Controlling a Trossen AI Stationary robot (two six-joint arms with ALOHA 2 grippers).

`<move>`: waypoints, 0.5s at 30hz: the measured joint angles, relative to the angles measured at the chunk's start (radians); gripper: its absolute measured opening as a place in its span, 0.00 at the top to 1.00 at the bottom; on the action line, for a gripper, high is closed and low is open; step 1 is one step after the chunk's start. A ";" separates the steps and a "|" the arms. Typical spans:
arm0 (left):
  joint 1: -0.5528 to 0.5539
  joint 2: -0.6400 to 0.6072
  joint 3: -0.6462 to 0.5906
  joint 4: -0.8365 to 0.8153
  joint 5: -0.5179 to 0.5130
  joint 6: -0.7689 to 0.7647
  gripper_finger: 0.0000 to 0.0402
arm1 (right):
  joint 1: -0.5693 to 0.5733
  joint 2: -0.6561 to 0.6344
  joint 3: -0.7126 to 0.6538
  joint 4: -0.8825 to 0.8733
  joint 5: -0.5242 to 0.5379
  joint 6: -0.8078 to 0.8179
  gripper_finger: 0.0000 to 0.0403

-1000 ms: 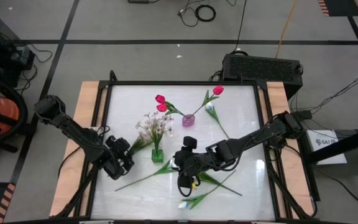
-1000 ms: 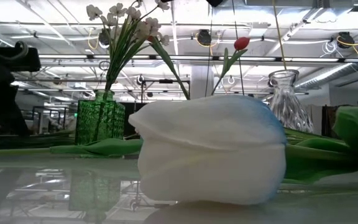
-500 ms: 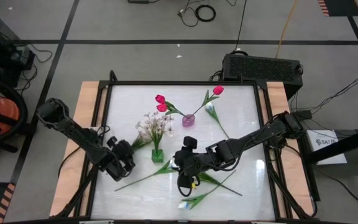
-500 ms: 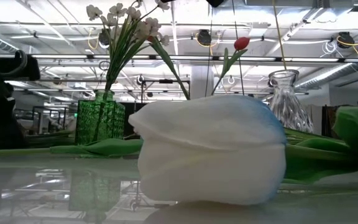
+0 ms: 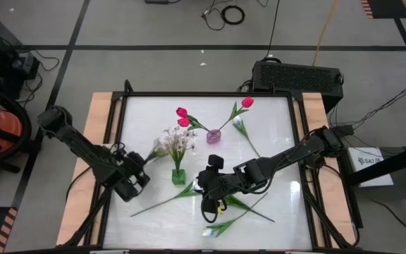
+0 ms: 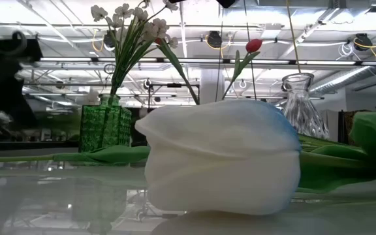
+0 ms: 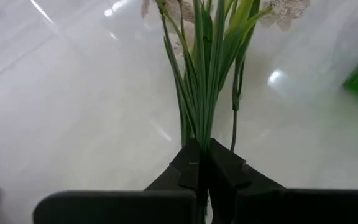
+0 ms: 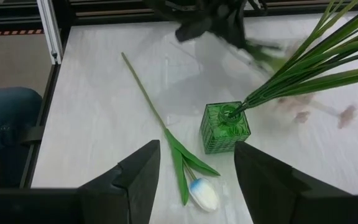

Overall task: Sort flowers into vase by color
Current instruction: Put the left white flowers into the green vase

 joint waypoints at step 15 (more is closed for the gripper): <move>-0.059 -0.374 0.035 -0.377 -0.594 -0.309 0.96 | 0.014 0.000 0.000 0.002 0.000 0.007 0.51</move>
